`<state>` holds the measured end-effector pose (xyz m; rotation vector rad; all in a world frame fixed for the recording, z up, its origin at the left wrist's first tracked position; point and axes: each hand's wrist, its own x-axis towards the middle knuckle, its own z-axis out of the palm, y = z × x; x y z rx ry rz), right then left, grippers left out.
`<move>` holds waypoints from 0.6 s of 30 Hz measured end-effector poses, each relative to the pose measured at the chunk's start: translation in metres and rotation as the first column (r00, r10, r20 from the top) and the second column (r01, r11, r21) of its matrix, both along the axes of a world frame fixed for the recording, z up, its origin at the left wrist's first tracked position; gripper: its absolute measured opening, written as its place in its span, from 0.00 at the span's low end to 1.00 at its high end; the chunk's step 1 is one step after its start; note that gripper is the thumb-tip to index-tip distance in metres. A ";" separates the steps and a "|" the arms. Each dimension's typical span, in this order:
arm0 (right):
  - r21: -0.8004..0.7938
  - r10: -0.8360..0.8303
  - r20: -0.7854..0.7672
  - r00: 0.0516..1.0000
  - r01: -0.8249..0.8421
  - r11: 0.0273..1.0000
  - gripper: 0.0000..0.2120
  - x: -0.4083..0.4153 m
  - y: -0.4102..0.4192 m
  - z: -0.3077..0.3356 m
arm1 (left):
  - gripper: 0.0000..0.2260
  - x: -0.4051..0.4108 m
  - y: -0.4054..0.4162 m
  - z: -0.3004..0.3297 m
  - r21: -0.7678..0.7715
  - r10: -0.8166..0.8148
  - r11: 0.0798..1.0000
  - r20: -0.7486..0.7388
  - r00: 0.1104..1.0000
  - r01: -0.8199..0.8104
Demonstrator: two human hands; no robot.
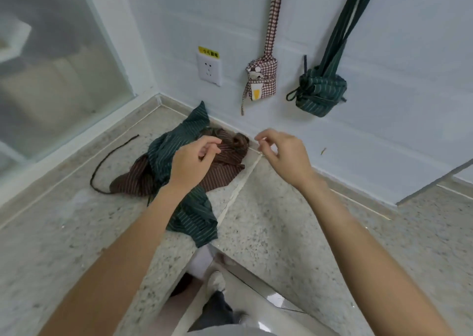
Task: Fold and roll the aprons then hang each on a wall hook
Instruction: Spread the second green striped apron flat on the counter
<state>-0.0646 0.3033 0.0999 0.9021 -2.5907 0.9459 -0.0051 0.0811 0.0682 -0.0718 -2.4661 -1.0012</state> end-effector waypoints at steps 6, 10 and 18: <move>0.282 0.169 0.383 0.908 -0.289 0.915 0.22 -0.011 -0.099 -0.078 | 0.35 0.024 -0.099 -0.089 -0.226 0.375 0.927 0.517 0.769 -0.301; 0.397 0.117 0.426 0.897 -0.301 0.867 0.31 -0.038 -0.166 -0.117 | 0.52 0.011 -0.122 -0.125 -0.207 0.328 0.941 0.745 0.580 -0.267; 0.572 0.204 0.382 0.901 -0.404 0.714 0.49 -0.111 -0.273 -0.155 | 0.59 -0.011 -0.116 -0.166 -0.141 0.313 0.930 0.788 0.531 -0.340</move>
